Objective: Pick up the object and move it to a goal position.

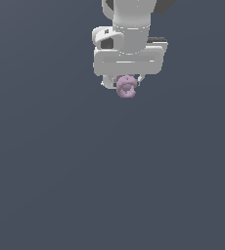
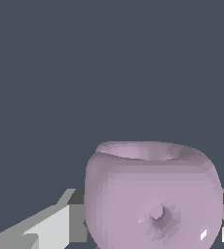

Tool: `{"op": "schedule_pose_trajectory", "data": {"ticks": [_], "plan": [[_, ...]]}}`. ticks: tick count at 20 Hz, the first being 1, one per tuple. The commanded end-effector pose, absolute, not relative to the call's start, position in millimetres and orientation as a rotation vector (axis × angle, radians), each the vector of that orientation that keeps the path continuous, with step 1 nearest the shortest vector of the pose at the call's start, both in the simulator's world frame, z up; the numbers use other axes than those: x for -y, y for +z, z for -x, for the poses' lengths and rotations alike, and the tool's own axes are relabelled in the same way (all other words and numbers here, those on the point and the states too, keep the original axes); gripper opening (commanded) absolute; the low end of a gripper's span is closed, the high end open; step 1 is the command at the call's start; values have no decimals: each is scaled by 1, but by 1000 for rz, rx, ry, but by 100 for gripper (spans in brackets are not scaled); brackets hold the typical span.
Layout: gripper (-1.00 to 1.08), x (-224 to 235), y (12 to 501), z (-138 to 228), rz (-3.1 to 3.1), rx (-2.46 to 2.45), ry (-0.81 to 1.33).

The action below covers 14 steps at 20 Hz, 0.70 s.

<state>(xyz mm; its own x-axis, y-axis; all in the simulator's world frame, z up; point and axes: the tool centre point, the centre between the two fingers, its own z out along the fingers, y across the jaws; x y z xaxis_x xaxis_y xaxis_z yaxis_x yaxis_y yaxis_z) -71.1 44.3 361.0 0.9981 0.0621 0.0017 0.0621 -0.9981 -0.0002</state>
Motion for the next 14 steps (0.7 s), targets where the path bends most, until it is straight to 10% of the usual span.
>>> {"op": "schedule_pose_trajectory", "data": {"ticks": [1,14], "plan": [[-100,-43,379,75,3140,98,0],[-100,-41,415,81,3140,98,0]]}}
